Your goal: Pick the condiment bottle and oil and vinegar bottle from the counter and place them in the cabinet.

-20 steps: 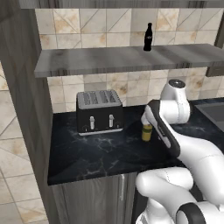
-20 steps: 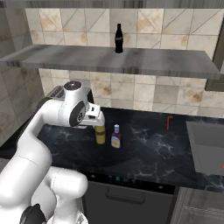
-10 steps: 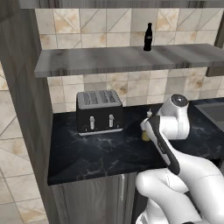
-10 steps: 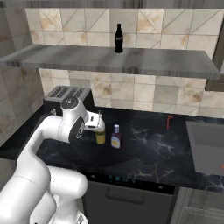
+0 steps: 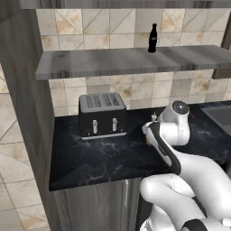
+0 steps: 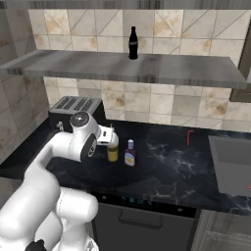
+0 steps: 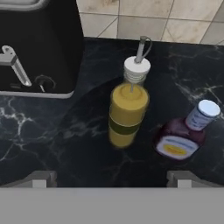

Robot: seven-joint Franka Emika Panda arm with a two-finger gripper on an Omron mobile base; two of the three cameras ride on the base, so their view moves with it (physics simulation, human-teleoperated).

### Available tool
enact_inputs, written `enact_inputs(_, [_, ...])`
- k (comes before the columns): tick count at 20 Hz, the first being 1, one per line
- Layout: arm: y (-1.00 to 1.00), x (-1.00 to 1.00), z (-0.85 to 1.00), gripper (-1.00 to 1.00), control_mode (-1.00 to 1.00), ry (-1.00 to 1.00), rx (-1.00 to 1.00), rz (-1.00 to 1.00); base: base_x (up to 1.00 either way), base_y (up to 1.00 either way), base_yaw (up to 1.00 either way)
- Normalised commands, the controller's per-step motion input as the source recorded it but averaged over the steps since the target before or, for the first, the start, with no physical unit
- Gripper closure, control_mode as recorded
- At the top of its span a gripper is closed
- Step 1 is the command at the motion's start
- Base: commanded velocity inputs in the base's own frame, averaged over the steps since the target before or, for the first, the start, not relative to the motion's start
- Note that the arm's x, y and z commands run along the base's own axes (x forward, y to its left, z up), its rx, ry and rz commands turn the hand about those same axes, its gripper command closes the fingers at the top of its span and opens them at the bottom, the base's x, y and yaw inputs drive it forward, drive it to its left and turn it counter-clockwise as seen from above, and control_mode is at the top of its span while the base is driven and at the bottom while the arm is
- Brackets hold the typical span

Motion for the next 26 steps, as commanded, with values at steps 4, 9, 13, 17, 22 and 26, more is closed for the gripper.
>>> enact_inputs(4, [-0.03, 0.33, 0.00, -1.00, -1.00, 0.00, 0.00, 0.00, 0.00, 0.00, 0.00])
enact_inputs(9, [-0.10, 0.31, -0.06, -1.00, -1.00, 0.00, 0.00, 0.00, 0.00, 0.00, 0.00])
enact_inputs(13, [-0.12, 0.32, -0.14, -1.00, -1.00, 0.00, 0.00, 0.00, 0.00, 0.00, 0.00])
enact_inputs(17, [-0.05, 0.21, -0.10, -1.00, -1.00, -0.01, 0.00, 0.00, 0.00, 0.00, 0.00])
enact_inputs(22, [0.00, 0.08, -0.09, -1.00, -1.00, 0.00, 0.00, 0.00, 0.00, 0.00, 0.00])
enact_inputs(26, [0.00, 0.17, -0.18, -1.00, -1.00, 0.00, -0.01, 0.00, 0.00, 0.00, 0.00])
